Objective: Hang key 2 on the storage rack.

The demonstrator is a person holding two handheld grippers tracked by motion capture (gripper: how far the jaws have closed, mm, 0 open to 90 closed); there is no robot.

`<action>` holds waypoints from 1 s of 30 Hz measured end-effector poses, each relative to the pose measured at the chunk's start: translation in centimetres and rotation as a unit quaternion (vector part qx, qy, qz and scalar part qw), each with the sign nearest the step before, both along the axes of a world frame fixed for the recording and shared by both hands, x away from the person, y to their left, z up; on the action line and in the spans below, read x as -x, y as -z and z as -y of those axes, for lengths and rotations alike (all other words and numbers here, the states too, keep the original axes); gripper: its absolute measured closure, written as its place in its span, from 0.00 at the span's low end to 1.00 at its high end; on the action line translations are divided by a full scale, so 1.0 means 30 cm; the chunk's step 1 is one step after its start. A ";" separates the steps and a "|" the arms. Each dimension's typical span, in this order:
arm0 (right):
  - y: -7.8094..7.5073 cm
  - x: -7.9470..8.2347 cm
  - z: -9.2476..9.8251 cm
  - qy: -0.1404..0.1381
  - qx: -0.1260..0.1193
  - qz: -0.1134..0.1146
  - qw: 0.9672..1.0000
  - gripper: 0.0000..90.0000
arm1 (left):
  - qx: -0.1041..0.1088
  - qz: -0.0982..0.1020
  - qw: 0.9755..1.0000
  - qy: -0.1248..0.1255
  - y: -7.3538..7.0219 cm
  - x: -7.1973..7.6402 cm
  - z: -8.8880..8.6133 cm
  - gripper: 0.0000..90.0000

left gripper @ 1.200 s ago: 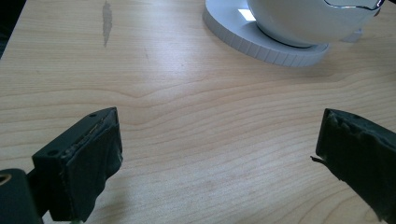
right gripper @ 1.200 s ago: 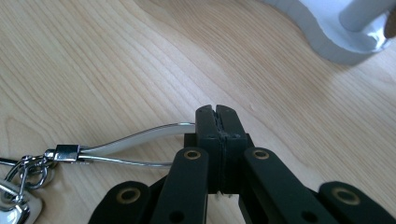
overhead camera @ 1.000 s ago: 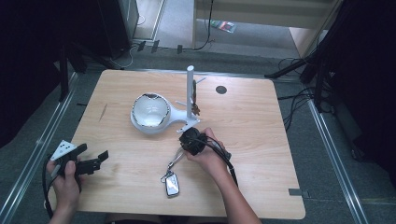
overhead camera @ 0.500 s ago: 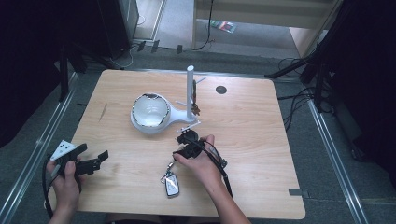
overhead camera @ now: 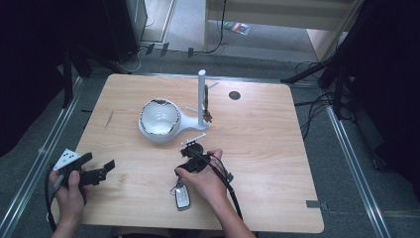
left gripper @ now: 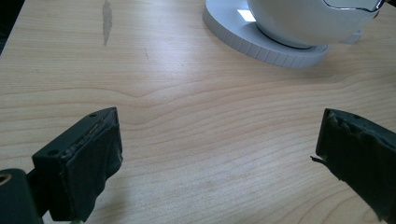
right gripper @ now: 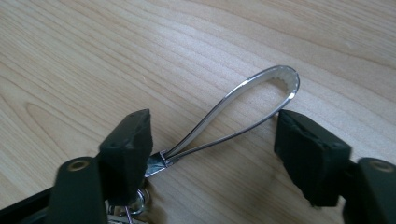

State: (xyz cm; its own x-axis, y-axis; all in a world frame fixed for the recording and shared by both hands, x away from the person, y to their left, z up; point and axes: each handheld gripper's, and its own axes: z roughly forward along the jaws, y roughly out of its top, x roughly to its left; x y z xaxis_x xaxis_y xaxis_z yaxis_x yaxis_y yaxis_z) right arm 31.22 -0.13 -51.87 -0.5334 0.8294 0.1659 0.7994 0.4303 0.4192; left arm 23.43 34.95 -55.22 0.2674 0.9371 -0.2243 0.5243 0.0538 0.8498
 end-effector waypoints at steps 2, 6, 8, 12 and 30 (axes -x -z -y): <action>-0.001 0.000 -0.002 -0.003 0.000 0.007 1.000 0.47 | 0.000 0.000 1.000 0.000 0.000 0.000 0.000 0.01; -0.003 0.003 0.000 -0.015 -0.003 0.007 1.000 0.77 | 0.000 0.000 1.000 0.000 0.000 0.000 0.000 0.01; -0.002 0.007 0.000 -0.019 -0.002 0.005 1.000 0.89 | 0.001 0.000 1.000 -0.001 0.000 0.000 0.000 0.01; 0.003 0.011 0.008 -0.036 -0.009 0.007 0.999 0.98 | 0.000 -0.001 1.000 0.000 0.000 0.000 -0.001 0.01; -0.075 0.032 0.066 -0.022 -0.047 0.106 0.993 0.99 | -0.001 -0.001 1.000 0.000 0.000 -0.001 0.000 0.01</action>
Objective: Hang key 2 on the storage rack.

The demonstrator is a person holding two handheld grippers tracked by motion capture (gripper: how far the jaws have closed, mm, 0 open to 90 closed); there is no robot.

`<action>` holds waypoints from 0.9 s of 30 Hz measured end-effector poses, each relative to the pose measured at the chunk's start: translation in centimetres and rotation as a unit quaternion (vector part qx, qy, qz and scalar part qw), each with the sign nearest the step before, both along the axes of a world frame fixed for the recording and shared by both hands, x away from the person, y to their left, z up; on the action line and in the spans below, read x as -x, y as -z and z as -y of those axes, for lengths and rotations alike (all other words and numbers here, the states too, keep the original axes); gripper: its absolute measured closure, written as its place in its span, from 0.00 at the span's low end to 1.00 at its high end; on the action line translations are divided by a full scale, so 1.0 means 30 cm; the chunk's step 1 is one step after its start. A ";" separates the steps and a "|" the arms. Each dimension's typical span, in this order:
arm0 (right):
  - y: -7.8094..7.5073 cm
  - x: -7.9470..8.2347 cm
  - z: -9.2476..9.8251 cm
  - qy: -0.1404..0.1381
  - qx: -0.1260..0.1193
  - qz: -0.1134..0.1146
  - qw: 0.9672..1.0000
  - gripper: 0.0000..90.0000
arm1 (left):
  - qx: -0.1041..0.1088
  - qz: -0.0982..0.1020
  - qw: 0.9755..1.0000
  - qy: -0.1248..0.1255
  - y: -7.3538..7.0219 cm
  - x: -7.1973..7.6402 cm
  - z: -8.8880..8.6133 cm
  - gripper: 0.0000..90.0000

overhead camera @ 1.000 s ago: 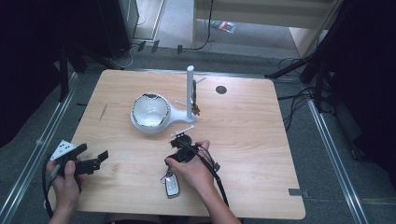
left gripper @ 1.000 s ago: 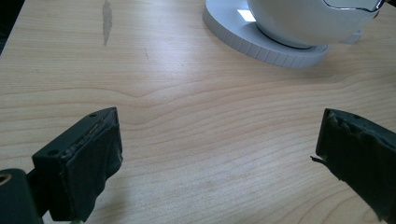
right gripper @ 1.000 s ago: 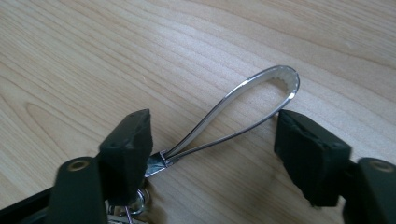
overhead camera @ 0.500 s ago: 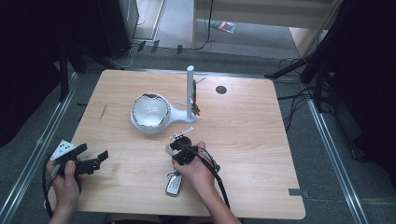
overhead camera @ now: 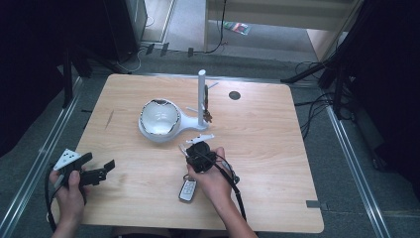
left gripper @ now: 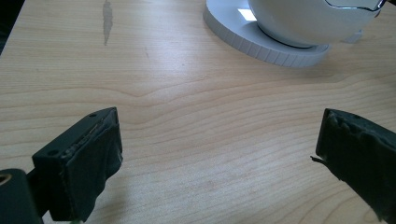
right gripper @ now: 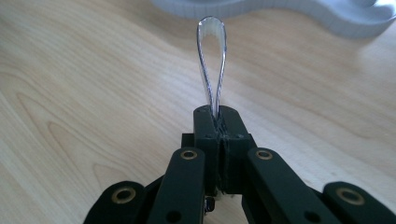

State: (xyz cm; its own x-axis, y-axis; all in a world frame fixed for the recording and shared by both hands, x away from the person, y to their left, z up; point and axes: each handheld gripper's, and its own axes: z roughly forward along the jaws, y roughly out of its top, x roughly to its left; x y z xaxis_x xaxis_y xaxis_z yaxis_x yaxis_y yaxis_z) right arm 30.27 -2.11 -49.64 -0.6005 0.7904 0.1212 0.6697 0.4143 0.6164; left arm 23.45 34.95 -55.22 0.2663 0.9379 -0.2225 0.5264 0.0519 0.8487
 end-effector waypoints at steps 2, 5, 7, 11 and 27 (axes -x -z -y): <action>-0.012 0.003 0.007 0.005 -0.006 0.013 1.000 0.99 | 0.000 0.000 1.000 0.000 0.000 0.000 0.000 0.01; -0.027 0.009 0.015 0.009 -0.012 0.037 0.999 0.99 | 0.000 0.000 1.000 0.000 0.000 0.000 0.000 0.01; -0.036 0.013 0.019 0.012 -0.018 0.050 0.999 0.99 | 0.000 0.000 1.000 0.000 0.000 0.000 0.000 0.01; -0.054 0.022 0.028 0.024 -0.028 0.083 0.996 0.99 | 0.000 0.000 1.000 0.000 0.000 0.000 0.000 0.01; -0.119 0.036 0.070 0.068 -0.059 0.186 0.978 0.99 | 0.002 0.001 1.000 -0.001 0.000 0.000 0.001 0.01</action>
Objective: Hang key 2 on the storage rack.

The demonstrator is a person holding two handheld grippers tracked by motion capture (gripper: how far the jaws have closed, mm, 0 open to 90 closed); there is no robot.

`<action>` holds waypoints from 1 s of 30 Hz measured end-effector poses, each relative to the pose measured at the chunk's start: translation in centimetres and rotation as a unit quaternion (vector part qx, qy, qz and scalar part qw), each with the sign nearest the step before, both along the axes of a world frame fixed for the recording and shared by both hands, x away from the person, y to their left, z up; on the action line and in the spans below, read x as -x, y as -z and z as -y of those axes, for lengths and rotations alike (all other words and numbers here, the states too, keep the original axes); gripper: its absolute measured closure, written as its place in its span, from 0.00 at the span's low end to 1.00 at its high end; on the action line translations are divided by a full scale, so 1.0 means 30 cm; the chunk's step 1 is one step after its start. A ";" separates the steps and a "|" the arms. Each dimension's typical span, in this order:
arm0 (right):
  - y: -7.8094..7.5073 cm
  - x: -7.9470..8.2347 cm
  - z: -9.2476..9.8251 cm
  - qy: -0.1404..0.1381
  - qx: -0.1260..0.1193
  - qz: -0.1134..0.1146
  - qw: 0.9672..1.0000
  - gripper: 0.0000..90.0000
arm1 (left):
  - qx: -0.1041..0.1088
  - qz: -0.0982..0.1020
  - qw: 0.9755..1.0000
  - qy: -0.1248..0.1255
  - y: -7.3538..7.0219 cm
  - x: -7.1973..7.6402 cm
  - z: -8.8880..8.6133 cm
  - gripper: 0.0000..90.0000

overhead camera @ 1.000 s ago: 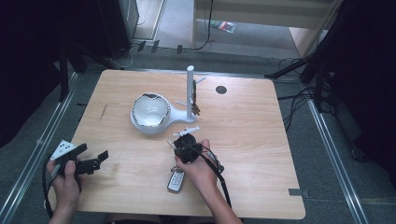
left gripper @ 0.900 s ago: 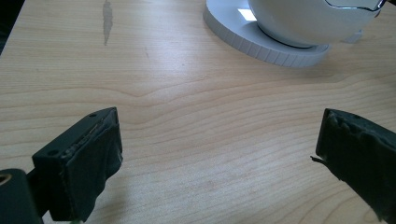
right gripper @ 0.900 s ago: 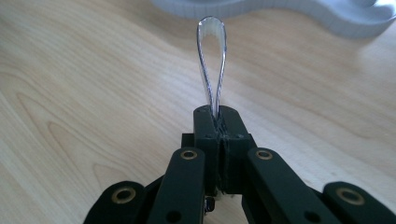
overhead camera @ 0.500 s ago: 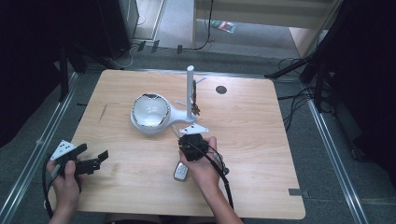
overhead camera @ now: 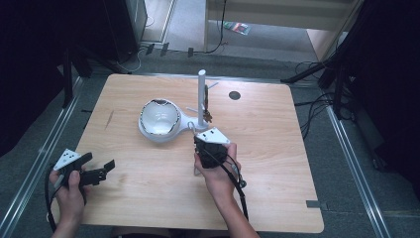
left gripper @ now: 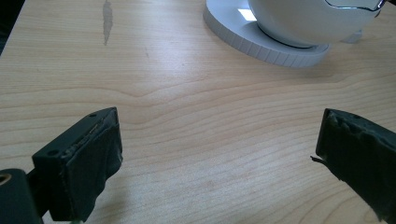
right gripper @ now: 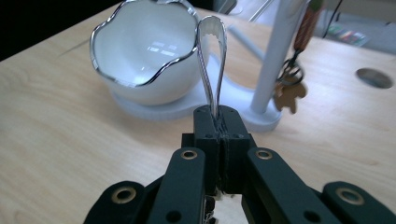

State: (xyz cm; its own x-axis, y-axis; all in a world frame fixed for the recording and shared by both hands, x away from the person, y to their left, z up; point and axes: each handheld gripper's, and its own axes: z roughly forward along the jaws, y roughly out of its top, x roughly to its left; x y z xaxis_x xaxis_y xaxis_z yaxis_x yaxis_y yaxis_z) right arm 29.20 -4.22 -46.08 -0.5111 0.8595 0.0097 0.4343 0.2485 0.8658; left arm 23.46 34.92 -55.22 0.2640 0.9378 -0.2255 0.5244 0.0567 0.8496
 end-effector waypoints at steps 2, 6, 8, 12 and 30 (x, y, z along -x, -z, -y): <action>-0.010 -0.008 0.007 0.010 -0.002 0.013 1.000 0.99 | 0.000 0.000 1.000 0.000 0.000 0.000 0.000 0.01; -0.023 -0.023 0.020 0.023 -0.006 0.027 0.999 0.99 | 0.000 0.000 1.000 0.000 0.000 0.000 0.000 0.01; -0.029 -0.030 0.024 0.029 -0.008 0.034 0.999 0.99 | 0.000 0.000 1.000 0.000 0.000 0.000 0.000 0.01; -0.034 -0.046 0.028 0.041 -0.007 0.046 0.998 0.99 | 0.001 0.000 1.000 0.000 0.000 0.000 0.000 0.01; -0.036 -0.096 0.034 0.077 -0.006 0.070 0.994 0.99 | 0.000 0.001 1.000 0.001 0.001 -0.002 -0.002 0.01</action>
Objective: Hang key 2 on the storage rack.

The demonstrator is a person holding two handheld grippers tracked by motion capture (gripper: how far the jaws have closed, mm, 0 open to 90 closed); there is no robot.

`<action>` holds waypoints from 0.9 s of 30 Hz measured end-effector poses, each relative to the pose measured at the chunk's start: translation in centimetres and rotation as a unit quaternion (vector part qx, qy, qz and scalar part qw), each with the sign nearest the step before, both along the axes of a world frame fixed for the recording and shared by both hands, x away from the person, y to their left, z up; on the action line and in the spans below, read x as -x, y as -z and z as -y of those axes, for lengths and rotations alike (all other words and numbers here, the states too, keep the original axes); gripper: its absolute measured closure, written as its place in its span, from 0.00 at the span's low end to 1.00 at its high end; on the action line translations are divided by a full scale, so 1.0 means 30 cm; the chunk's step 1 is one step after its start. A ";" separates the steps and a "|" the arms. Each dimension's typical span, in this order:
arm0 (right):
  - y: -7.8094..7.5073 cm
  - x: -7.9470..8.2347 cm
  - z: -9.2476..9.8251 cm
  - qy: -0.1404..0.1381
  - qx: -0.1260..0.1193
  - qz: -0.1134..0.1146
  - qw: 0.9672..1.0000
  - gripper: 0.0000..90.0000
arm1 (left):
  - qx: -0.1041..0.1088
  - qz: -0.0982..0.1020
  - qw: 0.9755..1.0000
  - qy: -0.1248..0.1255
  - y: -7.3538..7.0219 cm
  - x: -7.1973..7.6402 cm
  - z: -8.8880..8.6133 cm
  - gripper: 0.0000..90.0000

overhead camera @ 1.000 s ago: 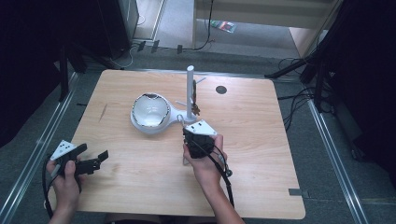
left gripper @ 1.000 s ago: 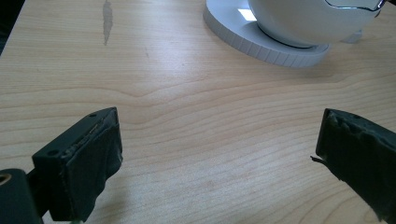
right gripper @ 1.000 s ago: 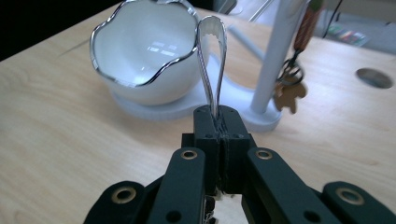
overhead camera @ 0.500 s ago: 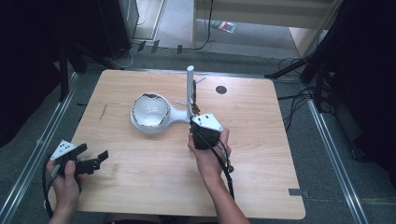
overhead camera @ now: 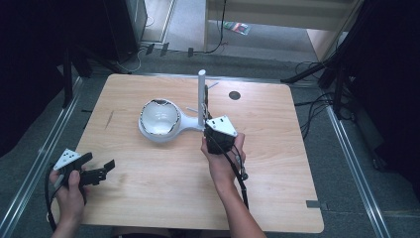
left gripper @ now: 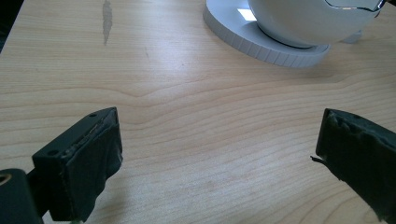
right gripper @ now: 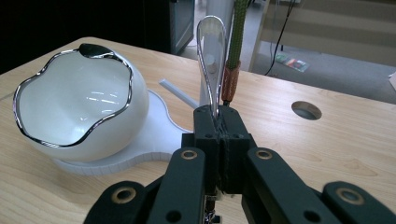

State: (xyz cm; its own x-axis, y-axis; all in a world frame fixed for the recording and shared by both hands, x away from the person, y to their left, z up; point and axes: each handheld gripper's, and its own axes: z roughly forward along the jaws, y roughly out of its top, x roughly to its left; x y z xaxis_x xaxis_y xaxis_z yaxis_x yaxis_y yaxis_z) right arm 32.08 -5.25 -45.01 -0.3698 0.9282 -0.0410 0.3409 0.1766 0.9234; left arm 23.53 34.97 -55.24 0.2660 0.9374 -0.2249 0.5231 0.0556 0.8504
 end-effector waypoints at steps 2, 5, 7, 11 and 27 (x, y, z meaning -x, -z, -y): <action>0.002 -0.005 -0.002 0.000 0.002 -0.004 1.000 0.99 | 0.000 0.000 1.000 0.000 0.000 0.000 0.000 0.01; 0.007 -0.012 -0.005 0.001 0.005 -0.005 1.000 0.99 | 0.000 0.000 1.000 0.000 0.000 0.000 0.000 0.01; 0.011 -0.017 -0.004 0.002 0.002 -0.008 1.000 0.99 | -0.001 0.000 1.000 0.000 0.000 0.000 0.000 0.01; 0.023 -0.032 -0.008 0.002 0.003 -0.016 1.000 0.99 | 0.001 -0.001 1.000 -0.001 0.000 0.001 0.001 0.01; 0.071 -0.086 -0.009 -0.010 0.025 -0.031 0.999 0.51 | -0.002 -0.003 1.000 0.002 -0.001 0.001 0.000 0.01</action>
